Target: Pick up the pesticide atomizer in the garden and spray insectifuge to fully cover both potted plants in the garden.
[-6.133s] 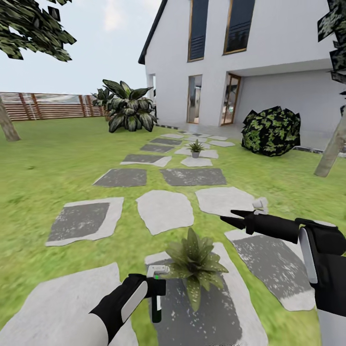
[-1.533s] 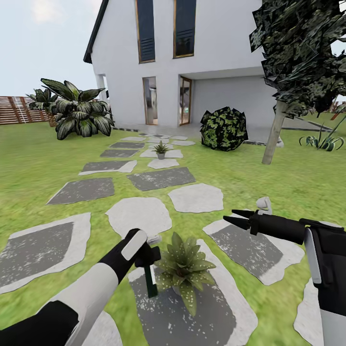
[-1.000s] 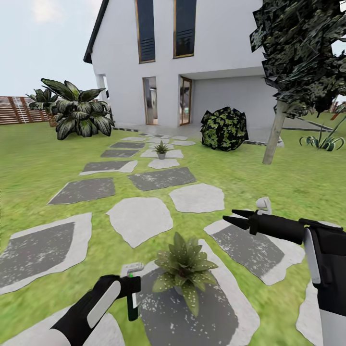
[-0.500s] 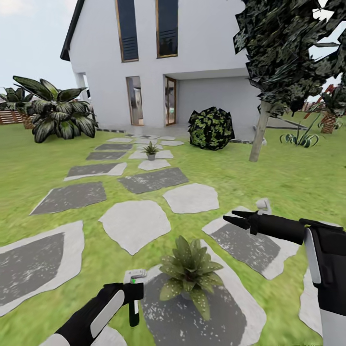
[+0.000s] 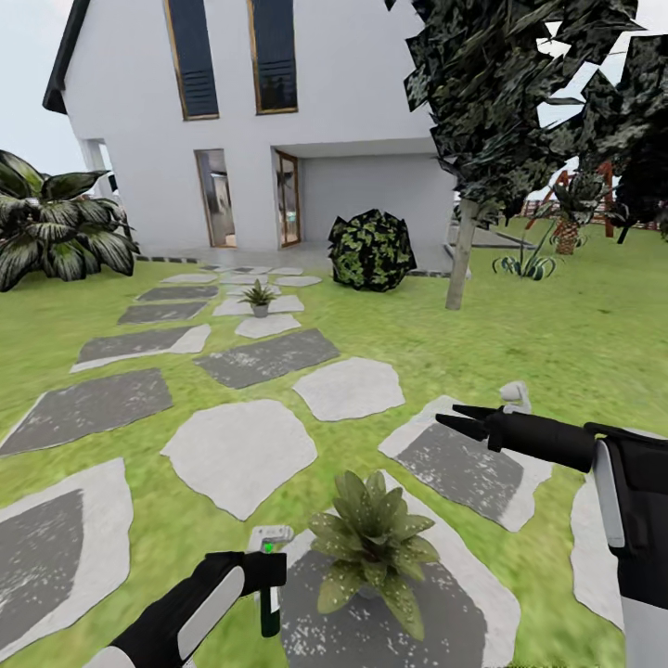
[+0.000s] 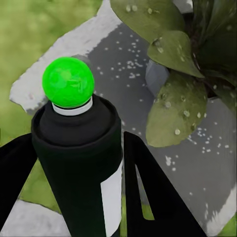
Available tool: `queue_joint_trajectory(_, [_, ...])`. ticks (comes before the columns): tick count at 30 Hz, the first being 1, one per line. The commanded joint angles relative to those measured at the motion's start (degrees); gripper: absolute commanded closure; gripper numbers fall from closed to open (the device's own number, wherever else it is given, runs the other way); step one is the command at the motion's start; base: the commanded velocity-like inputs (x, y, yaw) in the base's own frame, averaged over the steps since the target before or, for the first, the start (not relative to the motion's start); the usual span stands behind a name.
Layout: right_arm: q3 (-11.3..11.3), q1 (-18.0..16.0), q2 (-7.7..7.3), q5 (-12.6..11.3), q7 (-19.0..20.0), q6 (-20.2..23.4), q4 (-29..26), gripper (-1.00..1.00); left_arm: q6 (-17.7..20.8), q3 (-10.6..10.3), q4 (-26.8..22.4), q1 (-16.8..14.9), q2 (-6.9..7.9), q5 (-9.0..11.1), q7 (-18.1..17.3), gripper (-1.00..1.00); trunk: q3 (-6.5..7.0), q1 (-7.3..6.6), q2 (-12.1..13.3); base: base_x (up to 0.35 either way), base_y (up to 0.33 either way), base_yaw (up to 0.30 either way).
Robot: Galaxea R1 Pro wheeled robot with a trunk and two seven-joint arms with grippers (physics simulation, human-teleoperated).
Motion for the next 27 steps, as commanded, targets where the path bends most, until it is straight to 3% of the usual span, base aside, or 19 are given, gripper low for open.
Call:
queue_joint_trajectory(1, [-0.01, -0.07, 0.03, -0.09, 0.11, 0.52, -0.01, -1.0, 0.03, -0.3, -0.09, -0.04, 0.07, 0.58, 0.25, 1.0, -0.06, 0.0, -0.03, 0.112, 0.322, -0.278])
queue_joint_trajectory(12, [0.0, -0.07, 0.03, -0.09, 0.04, 0.61, -0.01, -1.0, 0.03, -0.37, -0.02, -0.04, 0.05, 0.6, 0.11, 1.0, -0.06, 0.0, -0.03, 0.09, 0.323, -0.278])
queue_joint_trajectory(16, [0.0, -0.07, 0.02, -0.09, 0.04, 0.63, -0.01, -1.0, -0.04, -0.53, -0.27, -0.04, 0.05, 0.68, 0.15, 1.0, -0.06, 0.0, -0.03, 0.036, 0.122, -0.278])
queue_joint_trajectory(18, [0.0, -0.07, 0.02, -0.09, 0.04, 0.61, -0.01, -1.0, -0.05, -2.61, -0.44, -0.04, 0.07, 0.69, 0.06, 1.0, -0.06, 0.0, -0.03, 0.008, 0.028, -0.278])
queue_joint_trajectory(19, [0.0, -0.07, 0.02, -0.09, 0.04, 0.54, -0.01, -1.0, -0.05, -5.06, -0.5, -0.04, 0.1, 0.64, -0.03, 1.0, -0.06, 0.0, -0.03, 0.003, 0.011, -0.277])
queue_joint_trajectory(21, [0.0, -0.05, 0.07, -0.09, 0.07, 0.28, -0.01, -1.0, -0.06, -7.98, -0.6, -0.04, 0.17, -0.18, -0.52, 1.0, -0.06, 0.0, -0.03, 0.002, 0.005, -0.199])
queue_joint_trajectory(24, [0.0, 0.07, 0.09, -0.09, 0.12, 0.11, -0.01, -1.0, -0.15, -8.93, -0.57, -0.04, 0.22, -5.01, -1.03, 1.0, -0.06, 0.0, -0.03, 0.0, 0.001, -0.05])
queue_joint_trajectory(27, [0.0, 0.1, 0.1, -0.09, 0.12, -0.11, -0.01, -1.0, -2.34, -8.89, -0.33, -0.07, 0.77, -5.4, -1.3, 1.0, -0.06, 0.0, -0.03, 0.0, 0.085, -0.004])
